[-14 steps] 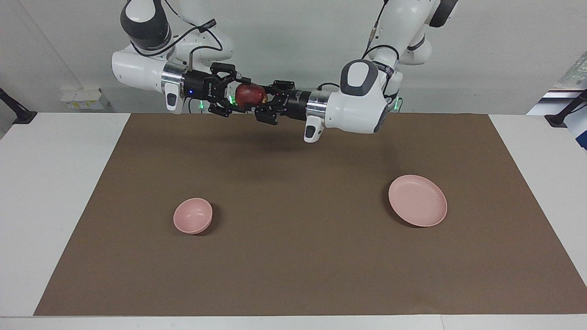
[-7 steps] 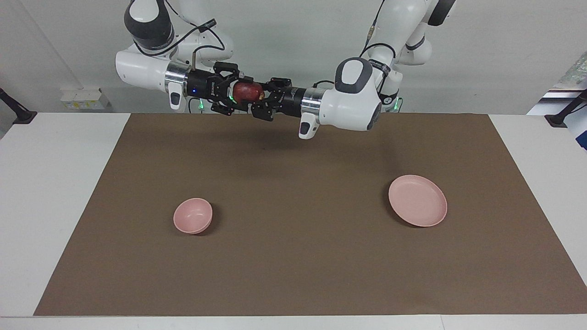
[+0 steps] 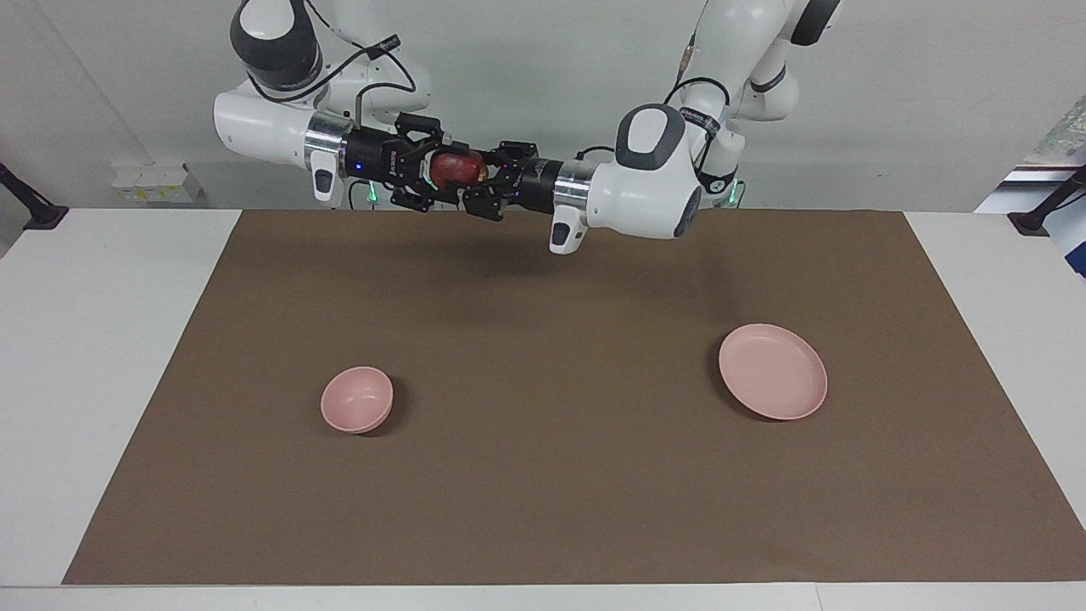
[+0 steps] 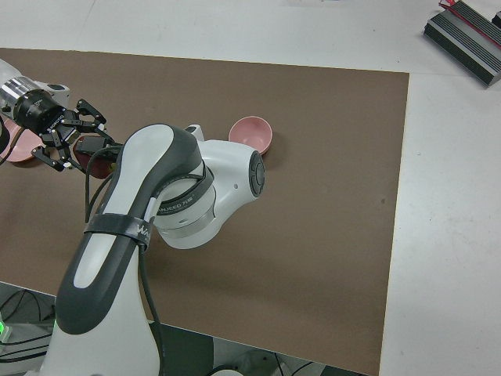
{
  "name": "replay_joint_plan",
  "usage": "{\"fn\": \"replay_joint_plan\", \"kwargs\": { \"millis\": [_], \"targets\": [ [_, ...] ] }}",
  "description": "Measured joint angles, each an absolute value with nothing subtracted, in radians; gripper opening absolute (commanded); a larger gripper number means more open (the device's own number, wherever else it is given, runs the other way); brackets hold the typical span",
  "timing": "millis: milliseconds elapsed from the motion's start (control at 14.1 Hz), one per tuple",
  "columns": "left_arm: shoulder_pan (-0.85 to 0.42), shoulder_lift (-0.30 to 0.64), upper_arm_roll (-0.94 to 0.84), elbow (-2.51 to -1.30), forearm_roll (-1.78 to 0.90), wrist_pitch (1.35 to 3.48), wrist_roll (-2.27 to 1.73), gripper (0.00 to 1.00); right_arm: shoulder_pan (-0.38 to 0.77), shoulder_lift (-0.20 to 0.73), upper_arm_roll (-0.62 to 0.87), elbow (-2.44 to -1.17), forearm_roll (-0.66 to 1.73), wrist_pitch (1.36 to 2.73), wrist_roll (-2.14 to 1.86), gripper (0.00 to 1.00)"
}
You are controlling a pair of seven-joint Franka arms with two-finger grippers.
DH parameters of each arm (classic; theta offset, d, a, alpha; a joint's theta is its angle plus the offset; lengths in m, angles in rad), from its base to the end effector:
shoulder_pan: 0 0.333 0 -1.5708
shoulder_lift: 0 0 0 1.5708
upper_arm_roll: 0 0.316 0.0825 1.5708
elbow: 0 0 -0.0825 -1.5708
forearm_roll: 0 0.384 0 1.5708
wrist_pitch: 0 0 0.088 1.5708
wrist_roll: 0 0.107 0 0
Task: Move apple from plate to bowl
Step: 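Grasp the apple with the right gripper while the left gripper opens, then carry the apple to the bowl while the left gripper withdraws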
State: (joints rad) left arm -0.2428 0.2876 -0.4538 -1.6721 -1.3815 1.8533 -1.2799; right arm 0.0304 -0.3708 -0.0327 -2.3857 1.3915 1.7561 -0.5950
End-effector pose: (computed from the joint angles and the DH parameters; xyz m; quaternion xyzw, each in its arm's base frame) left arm 0.4716 -0.4522 0.5127 0.6396 0.4063 -0.5647 0.3271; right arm 0.4337 0.0854 0.5079 -0.7822 -0.0329 -0.0841 0.6164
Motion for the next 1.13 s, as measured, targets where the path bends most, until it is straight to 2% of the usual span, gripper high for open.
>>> {"fn": "replay_joint_plan", "kwargs": {
  "millis": [283,496,779,1133],
  "targets": [
    [-0.243,0.282,-0.453,-1.67,-1.382,1.856,-1.279,1.0,0.005,-0.369,-0.031,-2.395,1.391,1.768,-0.561,0.0],
    [-0.243,0.28,-0.446,-1.67,-1.362,1.873,-1.276,1.0,0.001,-0.369,-0.028,-2.4,1.39,1.813,-0.538,0.0],
    [-0.241,0.278,-0.439,-1.67,-1.198,1.879,-1.22,1.0,0.002,-0.358,-0.026,-2.404,1.357,1.991,-0.52,0.0],
    [-0.236,0.278,-0.436,-1.672,-0.926,1.878,-1.132,1.0,0.002,-0.304,-0.027,-2.389,1.09,2.146,-0.484,0.0]
  ]
}}
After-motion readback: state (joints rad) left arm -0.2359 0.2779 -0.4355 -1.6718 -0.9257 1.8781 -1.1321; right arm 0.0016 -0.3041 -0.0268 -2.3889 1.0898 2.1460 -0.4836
